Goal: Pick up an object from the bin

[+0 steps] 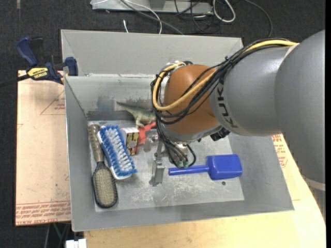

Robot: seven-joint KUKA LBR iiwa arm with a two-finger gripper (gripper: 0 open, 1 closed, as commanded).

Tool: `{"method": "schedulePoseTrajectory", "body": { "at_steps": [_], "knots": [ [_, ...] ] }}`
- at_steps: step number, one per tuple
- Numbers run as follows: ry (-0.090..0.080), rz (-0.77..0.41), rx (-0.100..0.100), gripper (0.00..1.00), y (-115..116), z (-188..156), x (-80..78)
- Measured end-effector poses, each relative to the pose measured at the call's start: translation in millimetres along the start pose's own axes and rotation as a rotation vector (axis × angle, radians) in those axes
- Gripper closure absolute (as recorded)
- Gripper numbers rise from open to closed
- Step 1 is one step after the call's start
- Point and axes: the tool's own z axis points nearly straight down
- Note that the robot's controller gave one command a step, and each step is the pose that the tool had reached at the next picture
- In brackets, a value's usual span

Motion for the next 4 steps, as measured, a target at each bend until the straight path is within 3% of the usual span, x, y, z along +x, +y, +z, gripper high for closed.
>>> {"method": "schedulePoseTrajectory", "body": {
  "at_steps": [1, 2, 3, 4],
  "knots": [
    [-0.007, 0.003, -0.001, 0.00, -0.6, -3.7, -2.1],
    [-0.012, -0.091, 0.001, 0.00, -35.7, 44.6, -61.2],
    [-0.009, 0.224, -0.010, 0.00, 48.1, 5.0, 1.2],
    [-0.017, -0.049, 0.001, 0.00, -48.8, 33.3, -76.3]
  ]
}}
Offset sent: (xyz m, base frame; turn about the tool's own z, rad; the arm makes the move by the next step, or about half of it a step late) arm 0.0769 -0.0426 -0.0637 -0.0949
